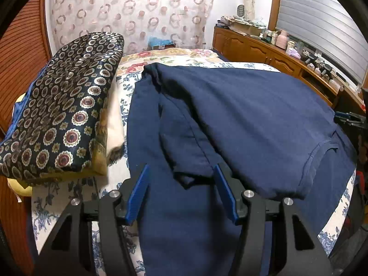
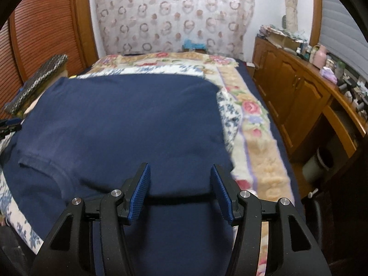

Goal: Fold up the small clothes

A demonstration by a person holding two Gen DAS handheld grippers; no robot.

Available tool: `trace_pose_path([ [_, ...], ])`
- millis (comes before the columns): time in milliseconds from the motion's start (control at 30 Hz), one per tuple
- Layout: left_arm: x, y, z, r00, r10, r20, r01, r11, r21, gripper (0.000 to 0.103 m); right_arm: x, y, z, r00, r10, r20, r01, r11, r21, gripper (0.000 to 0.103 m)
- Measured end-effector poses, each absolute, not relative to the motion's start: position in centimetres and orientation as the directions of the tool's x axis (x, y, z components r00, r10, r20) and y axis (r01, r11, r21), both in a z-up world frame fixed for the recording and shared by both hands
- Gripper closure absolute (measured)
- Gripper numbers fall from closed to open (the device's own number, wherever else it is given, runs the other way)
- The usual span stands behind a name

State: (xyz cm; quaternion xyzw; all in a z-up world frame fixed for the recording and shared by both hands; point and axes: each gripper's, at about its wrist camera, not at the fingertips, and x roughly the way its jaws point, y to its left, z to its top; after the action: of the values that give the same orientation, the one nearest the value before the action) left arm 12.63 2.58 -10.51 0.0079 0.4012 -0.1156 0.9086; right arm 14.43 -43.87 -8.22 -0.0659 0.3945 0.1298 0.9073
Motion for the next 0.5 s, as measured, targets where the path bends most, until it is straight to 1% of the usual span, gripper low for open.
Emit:
trace_pose_path([
  [33,12.6,2.6,-10.5,0.651,-0.21,-0.729,0.218,0.972,-0.085,0.056,14.4,-43.5,-8.5,0.653,0.182,-0.735,-0.292,0.956,-0.023,0.047],
  [133,12.4,2.3,-10.3,0.651,-0.234,-0.722,0.234,0.967,-0.103,0.061,14.1,-42.6,-9.6,0.641,0.178,-0.746,-0.303,0.952,-0.033,0.047],
  [267,12.9,1.6,-9.9,0.647,-0.238,-0.724,0.245,0.965,-0.098,0.062,14.0,-42.6,-9.9,0.649,0.179,-0.739,-0.301,0.953,-0.033,0.047],
  [500,14.6,1.3,-10.9,0.603,-0.237,-0.762,0.228,0.966,-0.12,0.062,13.8,-42.7,-10.1,0.665,0.176,-0.725,-0.299,0.953,-0.043,0.047],
])
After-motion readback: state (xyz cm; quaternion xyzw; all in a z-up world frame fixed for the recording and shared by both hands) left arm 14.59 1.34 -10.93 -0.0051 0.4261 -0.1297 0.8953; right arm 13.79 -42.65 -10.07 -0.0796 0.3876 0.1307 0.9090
